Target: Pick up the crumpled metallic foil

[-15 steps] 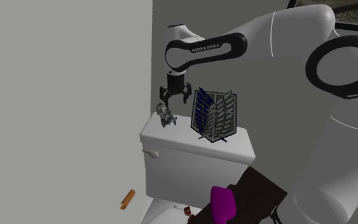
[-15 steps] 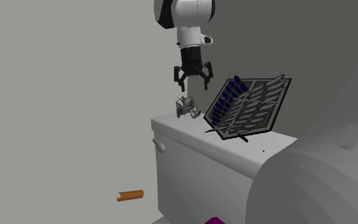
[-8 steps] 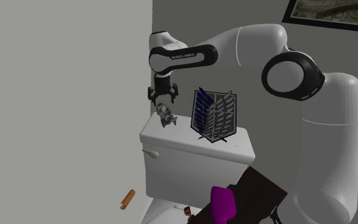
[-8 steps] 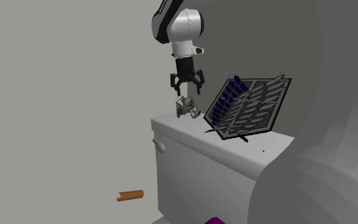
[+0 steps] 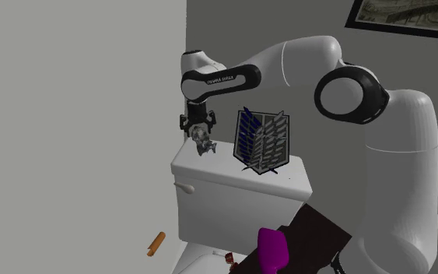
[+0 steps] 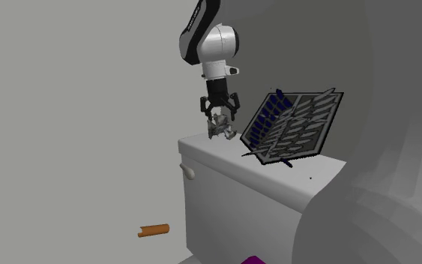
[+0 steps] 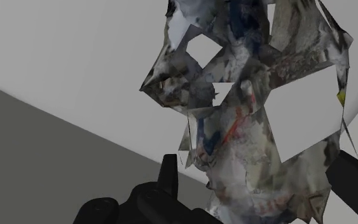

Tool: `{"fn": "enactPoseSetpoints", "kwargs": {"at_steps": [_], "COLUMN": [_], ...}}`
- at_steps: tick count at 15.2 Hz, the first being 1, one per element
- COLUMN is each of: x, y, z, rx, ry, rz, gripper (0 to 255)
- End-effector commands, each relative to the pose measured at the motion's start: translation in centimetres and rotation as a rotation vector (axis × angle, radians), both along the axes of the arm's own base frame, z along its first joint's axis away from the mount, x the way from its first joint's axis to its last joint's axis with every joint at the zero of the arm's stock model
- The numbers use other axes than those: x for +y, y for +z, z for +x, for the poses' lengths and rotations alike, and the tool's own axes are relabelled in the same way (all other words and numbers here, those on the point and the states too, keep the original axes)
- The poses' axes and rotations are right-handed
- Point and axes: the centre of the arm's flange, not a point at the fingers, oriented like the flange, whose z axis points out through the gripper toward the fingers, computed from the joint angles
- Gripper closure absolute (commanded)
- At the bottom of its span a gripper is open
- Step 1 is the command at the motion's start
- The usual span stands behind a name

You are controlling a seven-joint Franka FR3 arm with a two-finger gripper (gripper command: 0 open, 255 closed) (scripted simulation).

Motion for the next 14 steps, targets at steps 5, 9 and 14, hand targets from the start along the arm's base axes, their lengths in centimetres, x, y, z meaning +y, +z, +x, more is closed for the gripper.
{"fn": "enactPoseSetpoints", "kwargs": {"at_steps": [5, 9, 14], "x": [0.0, 0.0, 0.0], "y": [-0.2, -0.2, 1.9], "z": [0.0, 0.0, 0.0], "rx": [-0.001, -0.001, 0.000], "ry": [0.000, 0.000, 0.000], "rz": [0.000, 0.000, 0.000], "gripper": [255, 255, 255]}}
